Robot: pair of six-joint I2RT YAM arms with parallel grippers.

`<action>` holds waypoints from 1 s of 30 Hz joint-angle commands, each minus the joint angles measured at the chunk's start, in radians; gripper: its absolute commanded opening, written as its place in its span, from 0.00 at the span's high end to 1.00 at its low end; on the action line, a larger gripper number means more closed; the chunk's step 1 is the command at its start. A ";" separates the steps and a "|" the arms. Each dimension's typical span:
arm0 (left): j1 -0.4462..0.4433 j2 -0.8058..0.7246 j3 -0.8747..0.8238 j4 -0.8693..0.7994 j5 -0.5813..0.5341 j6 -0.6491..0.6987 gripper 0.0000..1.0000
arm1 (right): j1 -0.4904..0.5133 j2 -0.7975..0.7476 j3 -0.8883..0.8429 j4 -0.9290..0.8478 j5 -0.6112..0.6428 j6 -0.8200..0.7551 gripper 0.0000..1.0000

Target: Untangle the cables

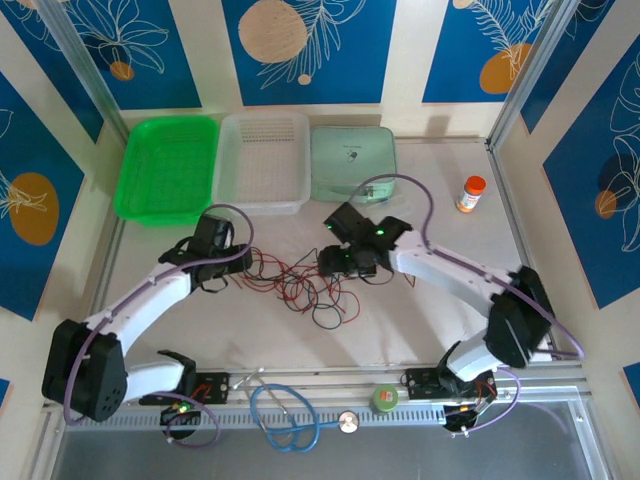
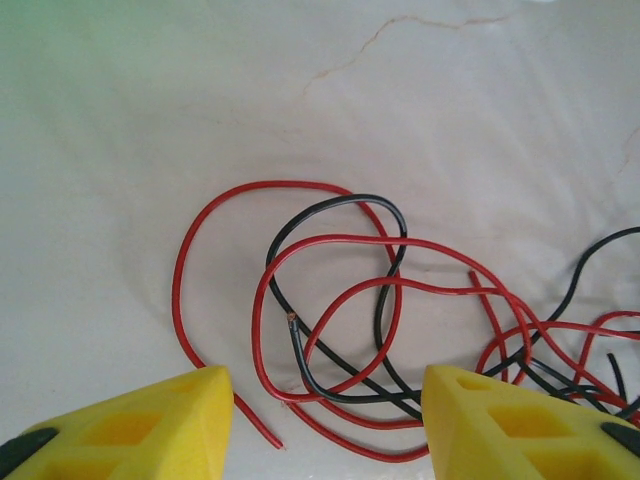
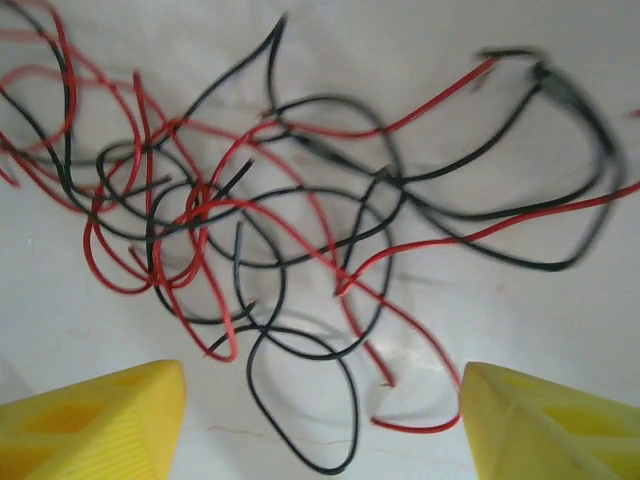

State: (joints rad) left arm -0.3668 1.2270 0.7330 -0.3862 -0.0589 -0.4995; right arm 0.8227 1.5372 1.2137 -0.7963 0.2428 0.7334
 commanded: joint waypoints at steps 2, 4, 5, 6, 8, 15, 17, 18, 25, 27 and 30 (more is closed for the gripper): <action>0.007 0.098 -0.014 0.064 0.012 -0.007 0.47 | 0.054 0.179 0.116 -0.082 -0.040 -0.015 0.34; 0.007 0.151 -0.003 0.104 -0.001 -0.005 0.47 | 0.068 0.237 0.158 -0.087 -0.054 -0.021 0.36; 0.009 0.178 0.005 0.121 -0.008 -0.004 0.47 | 0.071 0.262 0.172 -0.087 -0.064 -0.021 0.38; 0.009 0.199 0.010 0.141 -0.012 -0.004 0.48 | 0.074 0.281 0.180 -0.086 -0.071 -0.019 0.39; 0.008 0.250 0.020 0.176 -0.019 -0.005 0.51 | 0.075 0.314 0.189 -0.083 -0.082 -0.014 0.44; 0.011 0.341 0.020 0.204 -0.043 -0.017 0.77 | 0.048 0.361 0.171 -0.095 -0.048 0.019 0.88; 0.011 0.330 0.005 0.191 -0.068 -0.023 0.88 | 0.037 0.345 0.152 -0.097 -0.020 0.034 0.97; 0.012 0.321 -0.002 0.181 -0.083 -0.026 0.91 | 0.033 0.330 0.138 -0.097 -0.005 0.045 1.00; 0.028 0.237 -0.048 0.097 -0.163 -0.064 0.98 | -0.010 0.181 0.003 -0.083 0.092 0.136 1.00; 0.030 0.219 -0.058 0.076 -0.178 -0.075 0.98 | -0.031 0.150 -0.034 -0.079 0.095 0.138 1.00; 0.035 0.192 -0.070 0.053 -0.186 -0.081 0.99 | -0.062 0.126 -0.068 -0.105 0.119 0.123 1.00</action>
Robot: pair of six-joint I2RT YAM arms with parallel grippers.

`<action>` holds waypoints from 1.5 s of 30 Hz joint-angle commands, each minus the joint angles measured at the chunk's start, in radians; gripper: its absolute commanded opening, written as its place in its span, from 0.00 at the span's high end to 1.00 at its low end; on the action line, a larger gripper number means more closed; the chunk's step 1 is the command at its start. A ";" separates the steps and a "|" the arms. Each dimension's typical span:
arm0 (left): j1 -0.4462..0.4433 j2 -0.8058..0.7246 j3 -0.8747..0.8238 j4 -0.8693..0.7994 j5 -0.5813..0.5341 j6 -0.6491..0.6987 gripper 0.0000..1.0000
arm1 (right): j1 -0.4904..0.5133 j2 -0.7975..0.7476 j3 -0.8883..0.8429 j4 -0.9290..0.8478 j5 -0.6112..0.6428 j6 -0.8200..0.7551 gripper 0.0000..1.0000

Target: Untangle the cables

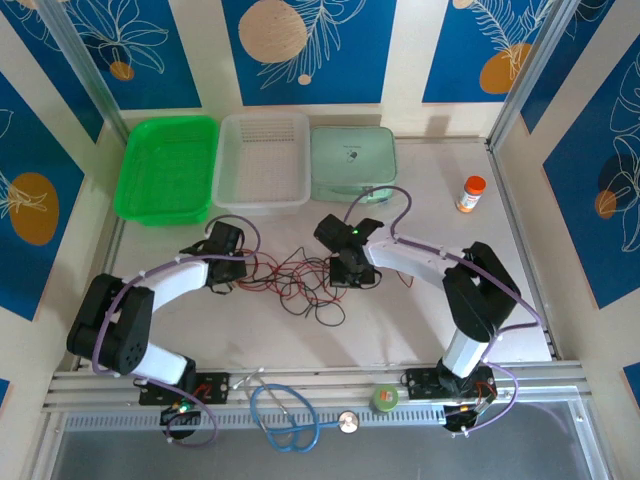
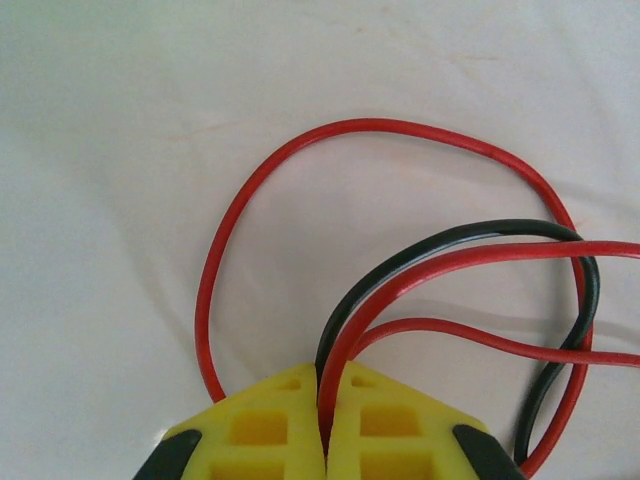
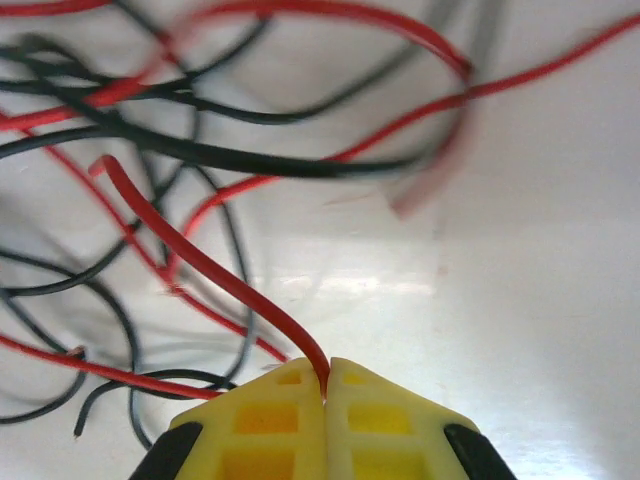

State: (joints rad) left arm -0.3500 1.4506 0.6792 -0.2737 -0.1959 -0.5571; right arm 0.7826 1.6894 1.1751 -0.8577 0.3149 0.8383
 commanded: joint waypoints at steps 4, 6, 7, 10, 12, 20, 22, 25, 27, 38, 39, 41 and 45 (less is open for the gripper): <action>0.022 -0.071 -0.029 -0.082 -0.054 -0.028 0.99 | -0.053 -0.051 -0.044 -0.098 0.103 -0.020 1.00; 0.022 -0.093 -0.031 -0.094 -0.057 -0.031 0.99 | -0.066 -0.064 -0.051 -0.115 0.124 -0.026 1.00; 0.023 -0.104 -0.033 -0.101 -0.056 -0.033 0.99 | -0.072 -0.074 -0.061 -0.118 0.129 -0.021 1.00; 0.022 -0.136 -0.036 -0.120 -0.058 -0.040 0.98 | -0.094 -0.112 -0.109 -0.086 0.109 0.007 1.00; 0.022 -0.154 -0.036 -0.140 -0.067 -0.045 0.98 | -0.112 -0.143 -0.149 -0.058 0.101 0.035 1.00; 0.040 -0.205 -0.057 -0.190 -0.097 -0.059 0.93 | -0.246 -0.277 -0.278 -0.020 0.112 0.042 1.00; 0.046 -0.205 -0.058 -0.193 -0.096 -0.067 0.91 | -0.280 -0.300 -0.296 -0.013 0.114 0.029 1.00; 0.051 -0.203 -0.057 -0.185 -0.085 -0.073 0.87 | -0.311 -0.318 -0.310 0.009 0.097 0.013 1.00; 0.054 -0.204 -0.047 -0.188 -0.086 -0.075 0.84 | -0.316 -0.320 -0.307 0.009 0.087 0.004 1.00; 0.095 -0.200 -0.004 -0.196 -0.089 -0.038 0.77 | -0.386 -0.571 -0.183 -0.167 0.082 -0.107 1.00; 0.097 -0.198 -0.005 -0.191 -0.081 -0.039 0.76 | -0.405 -0.601 -0.170 -0.178 0.062 -0.126 1.00; 0.098 -0.200 -0.009 -0.175 -0.063 -0.034 0.72 | -0.438 -0.643 -0.149 -0.188 0.012 -0.163 1.00; 0.098 -0.240 -0.003 -0.159 -0.025 -0.016 0.61 | -0.491 -0.689 -0.110 -0.182 -0.121 -0.227 1.00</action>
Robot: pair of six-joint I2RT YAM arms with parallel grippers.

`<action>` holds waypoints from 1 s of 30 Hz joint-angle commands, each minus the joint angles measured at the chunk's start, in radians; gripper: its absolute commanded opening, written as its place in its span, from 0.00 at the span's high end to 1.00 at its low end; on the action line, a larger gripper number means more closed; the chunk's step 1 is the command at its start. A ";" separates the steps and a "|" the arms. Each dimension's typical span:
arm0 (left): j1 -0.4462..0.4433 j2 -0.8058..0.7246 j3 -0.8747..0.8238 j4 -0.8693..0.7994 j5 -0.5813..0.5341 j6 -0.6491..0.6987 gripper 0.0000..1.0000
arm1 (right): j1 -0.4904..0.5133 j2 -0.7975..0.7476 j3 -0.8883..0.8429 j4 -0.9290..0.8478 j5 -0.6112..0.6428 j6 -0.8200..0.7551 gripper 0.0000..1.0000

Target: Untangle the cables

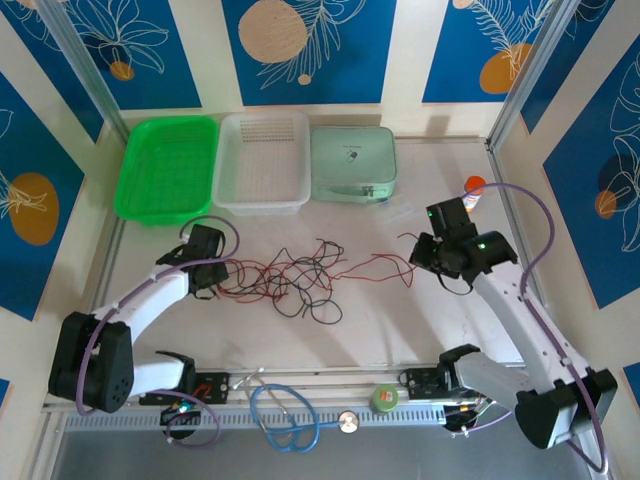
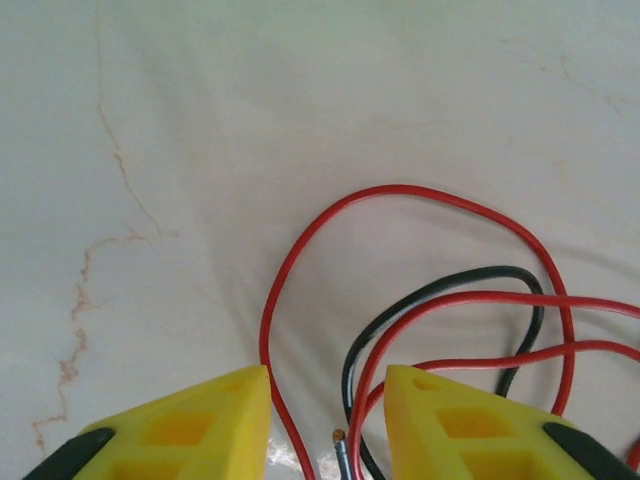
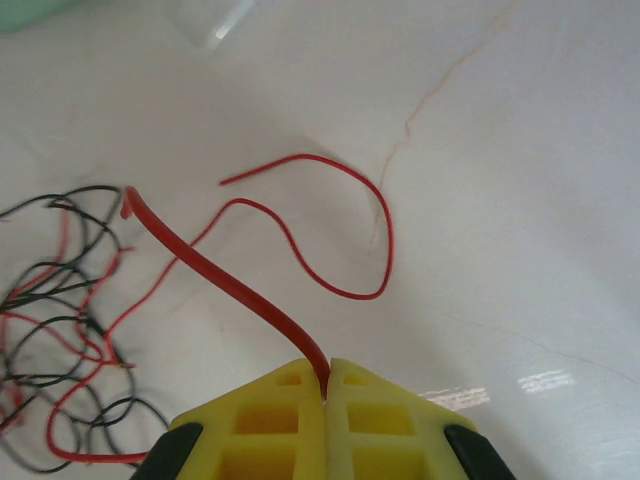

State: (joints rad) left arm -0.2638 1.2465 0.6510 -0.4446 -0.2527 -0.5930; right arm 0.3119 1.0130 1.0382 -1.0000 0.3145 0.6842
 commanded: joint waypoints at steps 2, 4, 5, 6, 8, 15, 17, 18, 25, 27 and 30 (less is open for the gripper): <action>0.011 -0.073 0.043 -0.013 0.024 0.035 0.55 | -0.042 -0.015 0.051 -0.034 -0.197 -0.105 1.00; 0.012 -0.109 0.059 -0.037 0.014 0.054 0.49 | -0.054 -0.014 0.074 -0.024 -0.263 -0.129 1.00; 0.011 -0.127 0.065 -0.046 0.014 0.062 0.47 | -0.059 -0.013 0.085 -0.020 -0.296 -0.137 1.00; 0.010 -0.150 0.071 -0.049 0.023 0.071 0.45 | -0.066 -0.014 0.098 -0.014 -0.329 -0.146 1.00; 0.009 -0.196 0.074 -0.040 0.061 0.101 0.40 | -0.079 -0.015 0.123 -0.003 -0.408 -0.155 1.00; -0.024 -0.374 0.048 0.101 0.247 0.199 0.24 | -0.146 -0.009 0.181 0.067 -0.653 -0.127 1.00; -0.041 -0.400 0.037 0.171 0.328 0.221 0.20 | -0.159 0.003 0.181 0.089 -0.697 -0.108 1.00; -0.055 -0.409 0.034 0.212 0.369 0.237 0.19 | -0.164 0.011 0.177 0.103 -0.716 -0.098 1.00; -0.280 -0.413 -0.007 0.510 0.488 0.534 0.10 | -0.179 0.045 0.120 0.192 -0.772 -0.007 1.00; -0.319 -0.381 -0.030 0.592 0.494 0.582 0.07 | -0.183 0.054 0.123 0.197 -0.780 0.002 1.00; -0.334 -0.307 -0.027 0.678 0.536 0.618 0.06 | -0.189 0.064 0.135 0.193 -0.795 0.007 1.00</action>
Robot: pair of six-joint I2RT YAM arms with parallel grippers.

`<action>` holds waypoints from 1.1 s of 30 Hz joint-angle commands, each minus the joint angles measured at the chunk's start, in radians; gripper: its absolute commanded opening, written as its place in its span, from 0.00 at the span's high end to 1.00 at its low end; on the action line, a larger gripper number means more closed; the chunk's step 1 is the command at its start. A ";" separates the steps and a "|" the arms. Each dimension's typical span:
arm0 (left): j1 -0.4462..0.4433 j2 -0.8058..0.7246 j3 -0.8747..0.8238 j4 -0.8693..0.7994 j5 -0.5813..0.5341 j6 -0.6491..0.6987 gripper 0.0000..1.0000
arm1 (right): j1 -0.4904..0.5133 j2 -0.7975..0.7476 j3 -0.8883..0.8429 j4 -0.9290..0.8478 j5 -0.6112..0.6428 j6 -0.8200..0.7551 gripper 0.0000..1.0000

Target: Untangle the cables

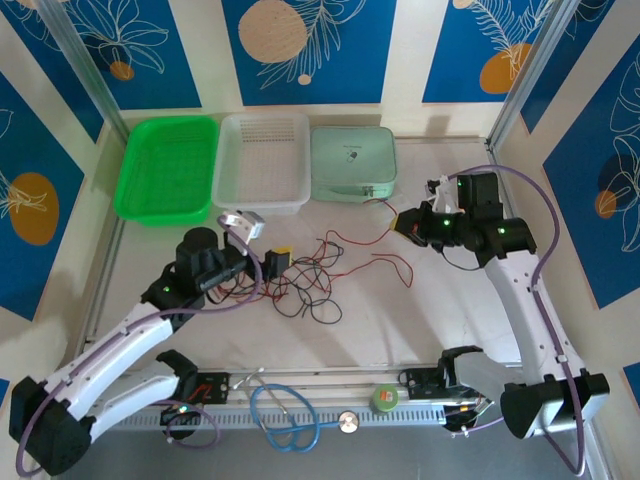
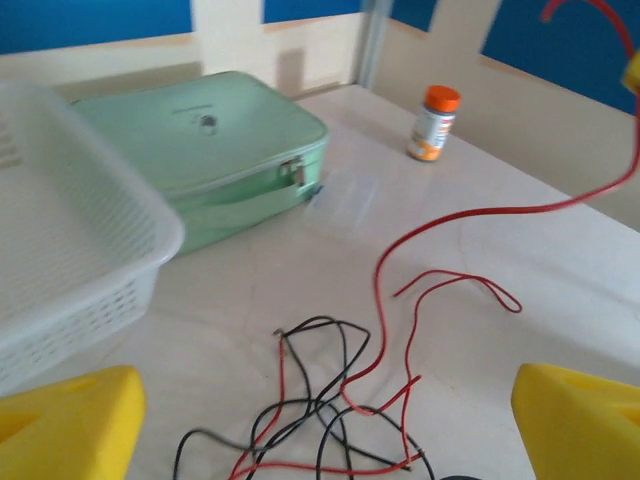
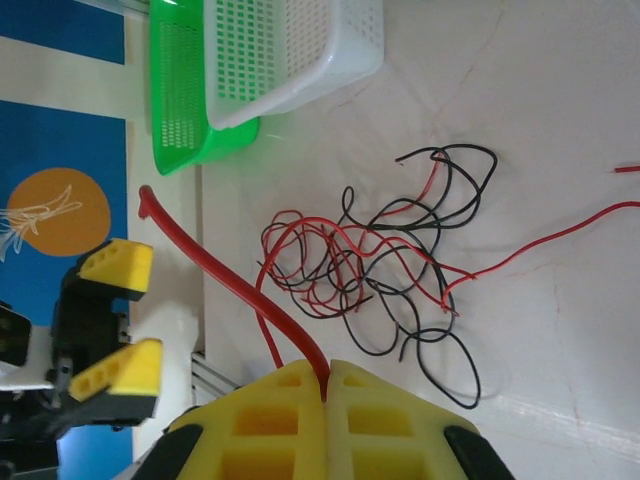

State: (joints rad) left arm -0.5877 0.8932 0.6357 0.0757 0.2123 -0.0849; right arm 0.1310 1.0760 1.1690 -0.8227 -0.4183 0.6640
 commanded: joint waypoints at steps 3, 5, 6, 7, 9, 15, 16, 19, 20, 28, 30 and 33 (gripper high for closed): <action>-0.027 0.140 0.041 0.176 0.131 0.164 0.02 | -0.014 0.009 0.011 0.018 -0.102 0.035 1.00; -0.045 0.204 0.089 0.155 0.167 0.218 0.01 | -0.014 0.015 0.014 0.022 -0.126 0.042 1.00; -0.056 0.239 0.111 0.145 0.183 0.246 0.00 | -0.016 0.017 0.015 0.023 -0.137 0.043 1.00; -0.067 0.268 0.128 0.143 0.196 0.281 0.00 | -0.014 0.019 0.014 0.024 -0.145 0.045 1.00; -0.082 0.315 0.141 0.172 0.200 0.317 0.00 | -0.014 0.021 0.015 0.028 -0.155 0.051 1.00; -0.088 0.434 0.165 0.278 0.211 0.335 0.00 | -0.008 0.019 0.012 0.033 -0.185 0.066 1.00; -0.090 0.456 0.176 0.286 0.214 0.332 0.00 | -0.006 0.019 0.012 0.034 -0.186 0.068 1.00; -0.098 0.511 0.195 0.324 0.225 0.326 0.00 | 0.002 0.017 0.011 0.031 -0.185 0.072 1.00; -0.099 0.525 0.198 0.340 0.226 0.324 0.00 | 0.004 0.017 0.009 0.031 -0.185 0.073 1.00; -0.115 0.601 0.242 0.382 0.206 0.295 0.37 | 0.012 0.006 0.001 0.021 -0.166 0.076 1.00; -0.116 0.607 0.256 0.354 0.202 0.282 0.59 | 0.011 0.003 0.001 0.015 -0.154 0.073 1.00; -0.118 0.604 0.263 0.319 0.202 0.278 0.74 | 0.009 0.000 -0.003 0.012 -0.139 0.069 1.00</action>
State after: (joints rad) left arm -0.6941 1.4944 0.8650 0.4095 0.3962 0.2058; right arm 0.1379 1.0958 1.1694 -0.7963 -0.5556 0.7338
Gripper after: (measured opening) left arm 0.280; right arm 0.048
